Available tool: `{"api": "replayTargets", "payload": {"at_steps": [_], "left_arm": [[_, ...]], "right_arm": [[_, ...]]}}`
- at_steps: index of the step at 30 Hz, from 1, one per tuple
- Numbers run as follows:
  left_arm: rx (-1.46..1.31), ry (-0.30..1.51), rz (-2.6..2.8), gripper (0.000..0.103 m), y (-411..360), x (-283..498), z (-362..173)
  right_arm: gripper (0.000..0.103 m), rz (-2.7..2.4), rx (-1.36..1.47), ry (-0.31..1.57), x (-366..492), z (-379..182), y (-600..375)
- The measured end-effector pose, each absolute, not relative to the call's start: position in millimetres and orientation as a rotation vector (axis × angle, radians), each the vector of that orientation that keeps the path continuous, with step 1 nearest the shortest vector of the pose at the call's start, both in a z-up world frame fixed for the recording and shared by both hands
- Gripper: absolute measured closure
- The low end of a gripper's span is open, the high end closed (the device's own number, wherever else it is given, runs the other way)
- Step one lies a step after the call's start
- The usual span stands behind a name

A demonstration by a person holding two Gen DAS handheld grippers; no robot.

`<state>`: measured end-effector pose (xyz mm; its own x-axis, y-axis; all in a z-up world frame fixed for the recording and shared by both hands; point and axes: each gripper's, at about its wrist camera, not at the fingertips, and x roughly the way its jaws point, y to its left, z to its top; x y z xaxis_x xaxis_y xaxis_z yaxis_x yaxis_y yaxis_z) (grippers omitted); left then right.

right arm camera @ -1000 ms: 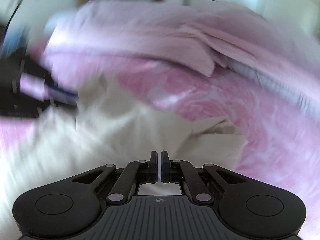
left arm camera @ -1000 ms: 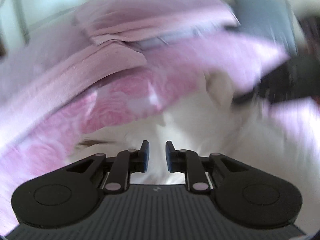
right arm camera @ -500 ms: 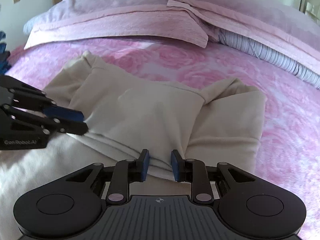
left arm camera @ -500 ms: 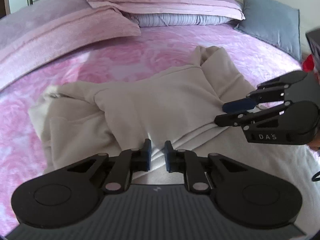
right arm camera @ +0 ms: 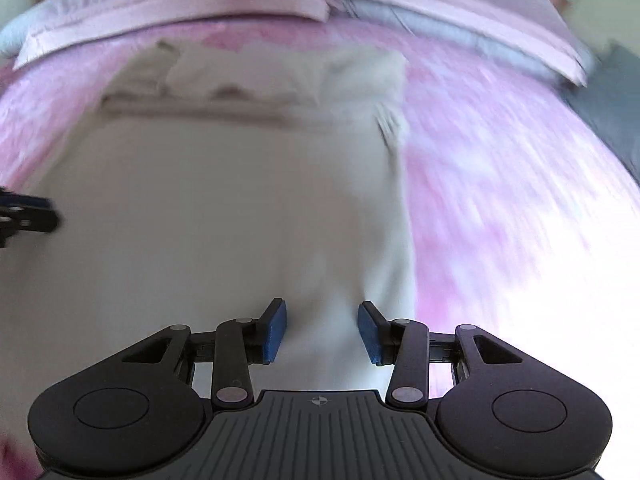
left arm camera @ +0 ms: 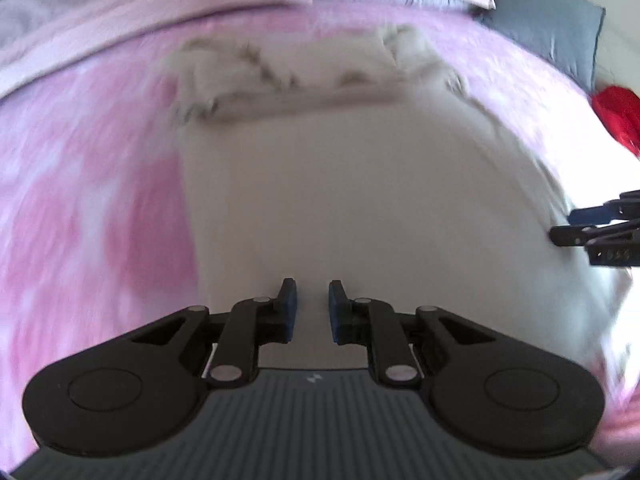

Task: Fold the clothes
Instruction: 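Release the garment and lift both grippers away from the folded strip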

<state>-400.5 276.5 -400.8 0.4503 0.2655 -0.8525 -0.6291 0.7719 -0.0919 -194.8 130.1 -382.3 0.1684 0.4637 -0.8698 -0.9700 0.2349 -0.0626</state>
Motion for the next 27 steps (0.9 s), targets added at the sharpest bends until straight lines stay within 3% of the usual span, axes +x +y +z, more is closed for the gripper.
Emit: {"api": "replayTargets", "payload": {"at_steps": [6,9,17,19,21,27], "left_arm": [[-0.557,1.177,0.509,0.089,249,-438,-371],[-0.666,1.109,0.563,0.086,262,-440,-334],[-0.606,0.904,0.739,0.077,286,-410,-206],[-0.569,0.892,0.79,0.076,280,-404,-183],[-0.525,0.892,0.832,0.075,270,-399,-163],[-0.454,0.902,0.896,0.071,218,-394,-136]], "right_arm": [[0.056,0.961,-0.775,1.206,-194,-364,75],[0.056,0.902,-0.75,1.319,-195,-345,72],[0.055,1.064,-0.416,1.11,-192,-215,99],[0.05,1.106,-0.41,1.064,-191,-188,105],[0.043,1.148,-0.424,1.022,-195,-166,106],[0.042,1.235,-0.472,0.97,-209,-136,84]]}}
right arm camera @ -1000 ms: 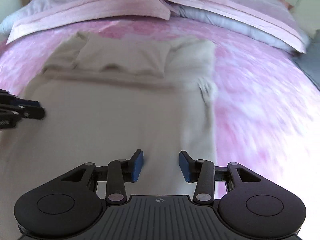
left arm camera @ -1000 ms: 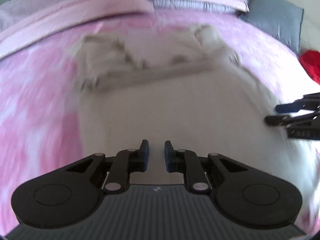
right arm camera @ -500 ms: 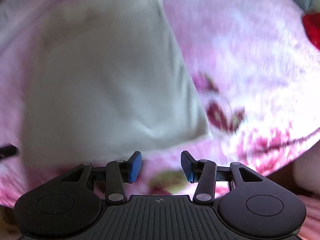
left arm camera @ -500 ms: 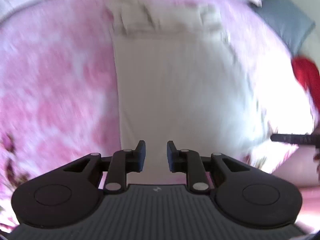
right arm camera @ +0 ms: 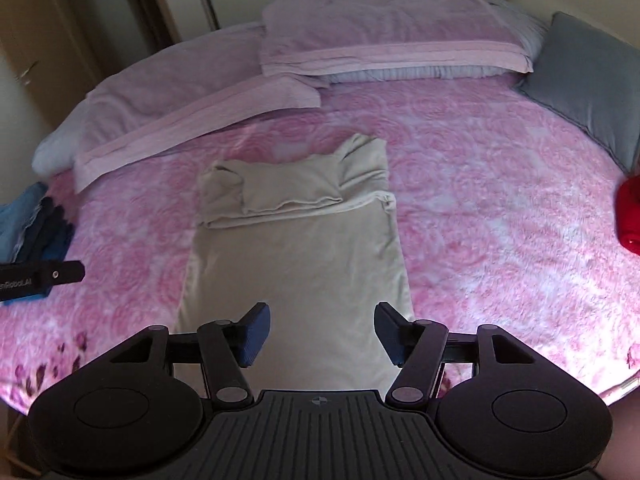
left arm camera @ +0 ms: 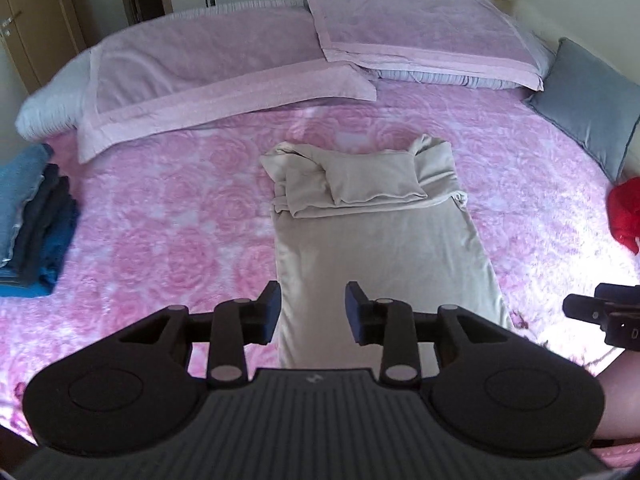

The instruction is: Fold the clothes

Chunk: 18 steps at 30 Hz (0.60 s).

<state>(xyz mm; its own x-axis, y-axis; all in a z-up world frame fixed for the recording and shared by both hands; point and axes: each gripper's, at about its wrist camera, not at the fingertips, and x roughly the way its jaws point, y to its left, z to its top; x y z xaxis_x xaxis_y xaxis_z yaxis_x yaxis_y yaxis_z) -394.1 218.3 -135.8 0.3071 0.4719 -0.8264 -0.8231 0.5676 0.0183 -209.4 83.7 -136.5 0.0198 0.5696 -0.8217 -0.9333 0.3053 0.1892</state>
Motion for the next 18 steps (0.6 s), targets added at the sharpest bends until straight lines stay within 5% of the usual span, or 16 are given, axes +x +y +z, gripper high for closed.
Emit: {"api": "replayTargets", "payload": {"at_steps": [18], "left_arm": [[-0.458,0.881,1.042,0.063,70,-371,-105]], "right_arm": [[0.042,1.379,-0.578,0.923,-170,-125,-26]]}}
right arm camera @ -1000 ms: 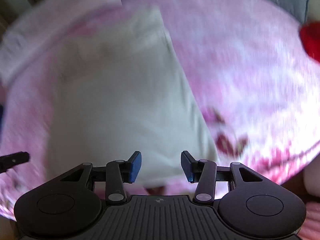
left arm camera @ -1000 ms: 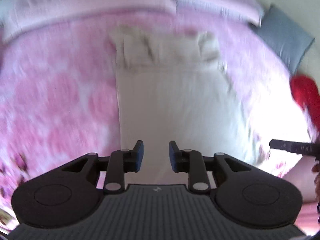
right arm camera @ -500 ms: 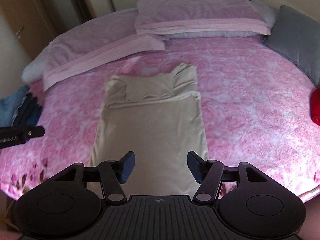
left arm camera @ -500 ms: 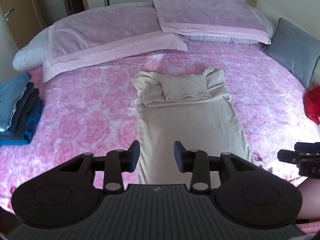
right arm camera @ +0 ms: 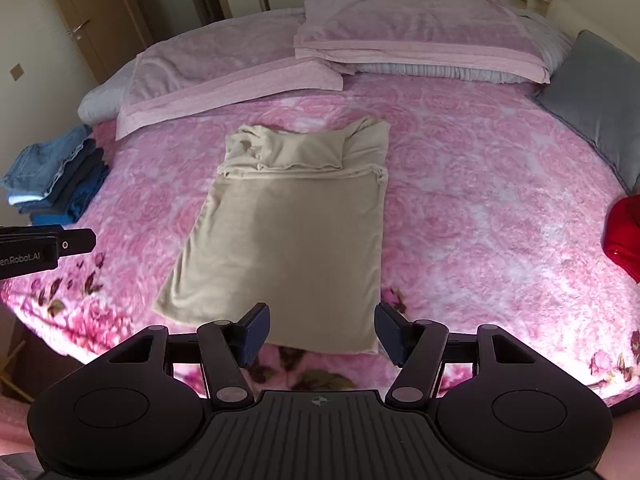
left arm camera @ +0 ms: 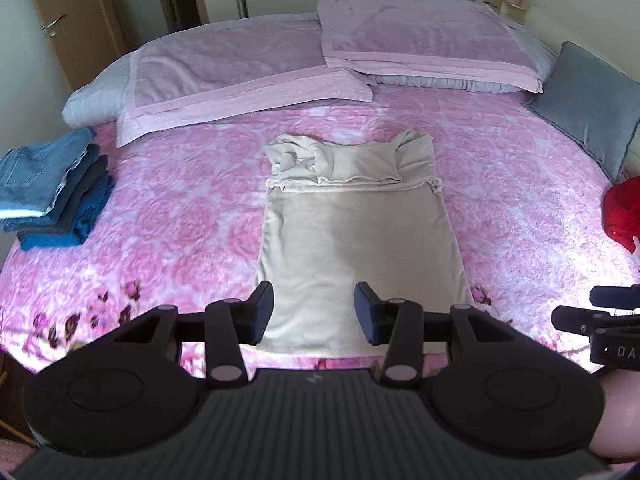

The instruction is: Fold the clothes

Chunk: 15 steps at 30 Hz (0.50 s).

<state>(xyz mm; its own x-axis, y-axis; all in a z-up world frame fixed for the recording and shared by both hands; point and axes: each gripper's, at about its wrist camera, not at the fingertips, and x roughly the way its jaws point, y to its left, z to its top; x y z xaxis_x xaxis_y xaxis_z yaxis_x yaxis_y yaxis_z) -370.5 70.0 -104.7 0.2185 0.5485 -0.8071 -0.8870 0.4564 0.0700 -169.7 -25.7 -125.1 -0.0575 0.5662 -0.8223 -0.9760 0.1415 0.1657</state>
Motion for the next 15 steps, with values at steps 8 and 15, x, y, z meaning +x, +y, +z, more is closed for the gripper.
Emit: {"api": "replayTargets", "payload": {"at_steps": [8,15], "left_arm": [[-0.491,0.882,1.11,0.062,37,-381,-105],[-0.521,0.902,1.149,0.061,28,-389,-111]], "right_arm": [[0.042,1.436,-0.607,0.918,-169,-128,-46],[0.042,1.463,-0.639,0.934,-172,-137,-54]]}}
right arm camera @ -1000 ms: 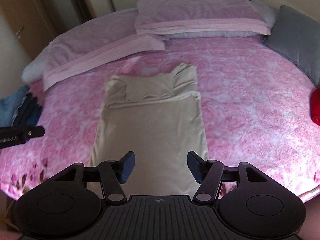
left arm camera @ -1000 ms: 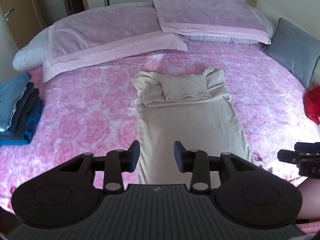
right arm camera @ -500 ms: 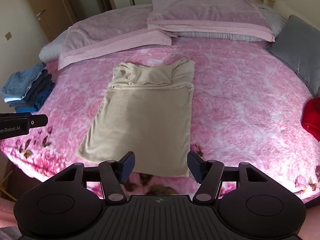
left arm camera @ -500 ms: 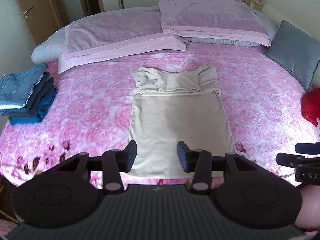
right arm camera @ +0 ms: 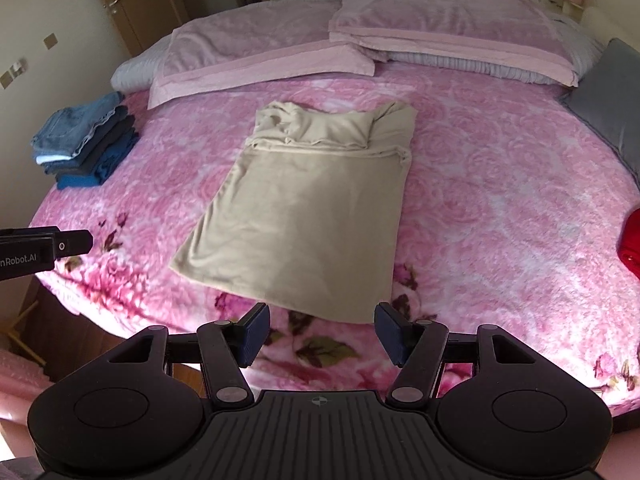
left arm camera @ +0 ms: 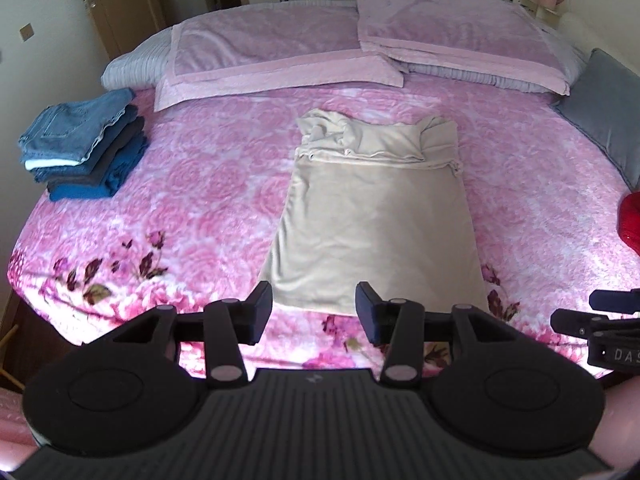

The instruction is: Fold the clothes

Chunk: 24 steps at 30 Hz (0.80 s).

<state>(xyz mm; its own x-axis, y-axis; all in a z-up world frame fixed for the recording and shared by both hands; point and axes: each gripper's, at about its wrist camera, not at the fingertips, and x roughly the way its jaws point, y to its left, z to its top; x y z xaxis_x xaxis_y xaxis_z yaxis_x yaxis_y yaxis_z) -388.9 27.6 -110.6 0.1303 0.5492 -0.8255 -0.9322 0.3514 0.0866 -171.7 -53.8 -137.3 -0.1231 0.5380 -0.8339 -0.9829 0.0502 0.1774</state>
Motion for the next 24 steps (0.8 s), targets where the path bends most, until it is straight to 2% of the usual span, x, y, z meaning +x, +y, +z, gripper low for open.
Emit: {"api": "replayTargets", "payload": {"at_steps": [5,13,18,24], "left_arm": [[-0.54,0.934,1.152,0.059,30,-390,-126],[-0.661,0.972,1.086,0.059,69,-418,-186],[-0.755,0.915,1.027,0.059,120,-453,-243],[-0.744,0.875,0.913,0.059,184,-468,-310]], "right_arm": [[0.042,1.451,-0.669,0.967,-173,-150,-53],[0.042,1.372,-0.679,1.07,-160,-199,-41],[0.042,1.269,-0.558,1.161,-130,-250,-25],[0.042,1.209,-0.385,1.229,-96,-321,-1]]}}
